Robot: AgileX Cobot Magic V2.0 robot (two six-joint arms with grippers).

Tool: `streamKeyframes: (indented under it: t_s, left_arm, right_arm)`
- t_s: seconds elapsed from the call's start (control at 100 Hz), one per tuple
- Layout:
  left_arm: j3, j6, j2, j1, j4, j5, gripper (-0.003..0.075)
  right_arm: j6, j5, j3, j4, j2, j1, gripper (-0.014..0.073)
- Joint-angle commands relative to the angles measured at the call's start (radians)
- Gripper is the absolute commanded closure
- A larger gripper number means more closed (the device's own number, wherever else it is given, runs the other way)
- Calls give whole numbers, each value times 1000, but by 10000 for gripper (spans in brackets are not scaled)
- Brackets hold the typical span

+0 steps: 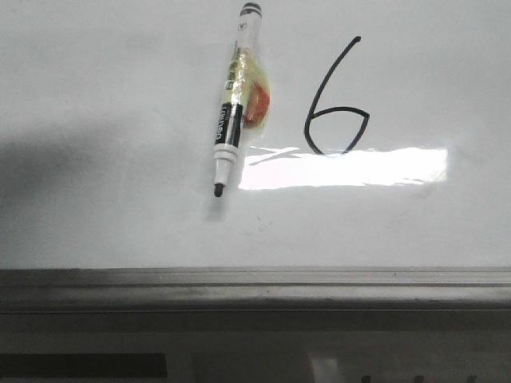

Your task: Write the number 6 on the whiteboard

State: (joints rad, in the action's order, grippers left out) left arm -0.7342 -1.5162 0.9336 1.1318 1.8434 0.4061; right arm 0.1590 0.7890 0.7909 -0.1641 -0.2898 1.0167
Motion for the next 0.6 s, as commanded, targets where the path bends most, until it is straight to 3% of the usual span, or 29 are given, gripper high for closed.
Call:
streamKeyframes:
  t_s: [0.0,0.03,0.29,0.59]
  left_arm:
    - [4,-83,-92,41,21,-7,697]
    - [20,-95,-114,52,21,-7,743]
    - [158,-97,-240,67,23,-22,741]
    - [163,-97,-243,67,23,-28,741]
  right_arm:
    - [-119,31,29,-140,36,-7,642]
    - [-136,48,25,-161,55,-7,643]
    - [-147,68,-55,-153,223,-7,643]
    - [-147,66,-59,-119,240,-7,643]
